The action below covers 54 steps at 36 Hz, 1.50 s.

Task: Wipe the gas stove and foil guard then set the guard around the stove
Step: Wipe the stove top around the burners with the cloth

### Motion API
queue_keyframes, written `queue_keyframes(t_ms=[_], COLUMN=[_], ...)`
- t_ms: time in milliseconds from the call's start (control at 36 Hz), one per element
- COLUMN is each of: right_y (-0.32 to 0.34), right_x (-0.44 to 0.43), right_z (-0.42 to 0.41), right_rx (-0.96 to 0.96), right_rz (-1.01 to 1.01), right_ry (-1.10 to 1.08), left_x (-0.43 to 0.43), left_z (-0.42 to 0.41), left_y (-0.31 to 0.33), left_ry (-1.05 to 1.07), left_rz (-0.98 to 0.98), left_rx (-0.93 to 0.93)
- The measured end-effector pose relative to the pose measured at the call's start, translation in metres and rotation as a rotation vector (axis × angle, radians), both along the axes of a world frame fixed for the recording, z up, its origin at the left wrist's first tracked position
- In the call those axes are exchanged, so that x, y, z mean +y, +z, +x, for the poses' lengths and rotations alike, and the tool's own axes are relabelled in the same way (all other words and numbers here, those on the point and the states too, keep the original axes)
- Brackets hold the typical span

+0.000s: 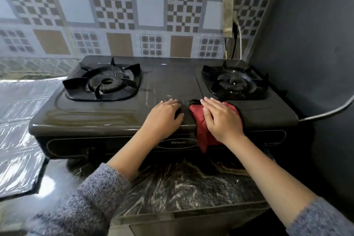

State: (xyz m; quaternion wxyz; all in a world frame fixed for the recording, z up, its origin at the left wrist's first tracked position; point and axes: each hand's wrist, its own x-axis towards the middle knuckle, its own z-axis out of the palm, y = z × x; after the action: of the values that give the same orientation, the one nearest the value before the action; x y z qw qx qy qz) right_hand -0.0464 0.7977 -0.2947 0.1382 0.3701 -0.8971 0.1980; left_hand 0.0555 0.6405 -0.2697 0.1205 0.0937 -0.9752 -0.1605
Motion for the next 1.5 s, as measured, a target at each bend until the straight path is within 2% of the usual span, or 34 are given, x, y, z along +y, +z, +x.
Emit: queue_keyframes(t_ms=[111, 250, 472, 611, 917, 1167, 1500], right_y=[0.0, -0.007, -0.014, -0.012, -0.012, -0.013, -0.015], right_x=[-0.002, 0.005, -0.006, -0.022, -0.053, -0.076, -0.107], right_z=[0.0, 0.005, 0.016, 0.024, 0.05, 0.065, 0.087], right_rx=[-0.013, 0.055, 0.101, 0.079, 0.065, 0.075, 0.098], right_rz=[0.006, 0.014, -0.008, 0.052, 0.074, 0.071, -0.029], right_ry=[-0.046, 0.012, -0.028, 0.012, 0.056, 0.075, 0.03], left_x=[0.012, 0.013, 0.003, -0.007, -0.031, -0.058, -0.091], left_z=[0.014, 0.028, 0.039, 0.035, 0.052, 0.067, 0.087], left_y=[-0.015, -0.028, -0.026, -0.023, -0.014, -0.013, -0.008], left_ry=[0.016, 0.049, 0.019, -0.014, 0.047, 0.077, 0.043], left_rz=[-0.04, -0.151, -0.159, -0.221, -0.236, -0.229, -0.219], left_rx=[0.129, 0.212, 0.168, 0.089, 0.104, 0.033, 0.012])
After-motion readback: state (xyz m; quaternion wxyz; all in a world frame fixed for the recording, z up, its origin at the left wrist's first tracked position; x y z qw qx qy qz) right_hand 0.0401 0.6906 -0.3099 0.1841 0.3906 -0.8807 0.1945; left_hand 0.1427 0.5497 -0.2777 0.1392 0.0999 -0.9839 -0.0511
